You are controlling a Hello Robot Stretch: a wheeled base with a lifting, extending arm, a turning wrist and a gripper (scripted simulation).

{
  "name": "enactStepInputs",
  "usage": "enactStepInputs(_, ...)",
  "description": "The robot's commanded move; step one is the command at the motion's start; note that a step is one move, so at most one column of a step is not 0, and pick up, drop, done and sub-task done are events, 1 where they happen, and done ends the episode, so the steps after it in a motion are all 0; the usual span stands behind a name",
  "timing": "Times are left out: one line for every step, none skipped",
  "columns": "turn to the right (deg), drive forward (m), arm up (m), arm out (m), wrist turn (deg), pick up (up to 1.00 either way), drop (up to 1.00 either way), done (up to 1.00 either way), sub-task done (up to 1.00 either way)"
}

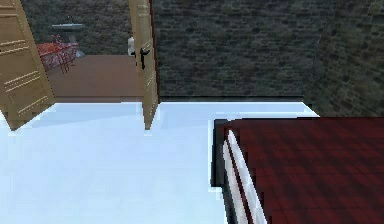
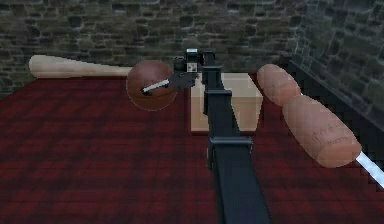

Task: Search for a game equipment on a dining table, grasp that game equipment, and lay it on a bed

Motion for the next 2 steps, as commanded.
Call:
enactStepInputs(0.0, 0.0, 0.0, 0.0, 0.0, 0.0, 1.0, 0.0, 0.0)
enactStepInputs(0.0, 0.0, 0.04, 0.0, 0.0, 0.0, 0.0, 0.0, 0.0)
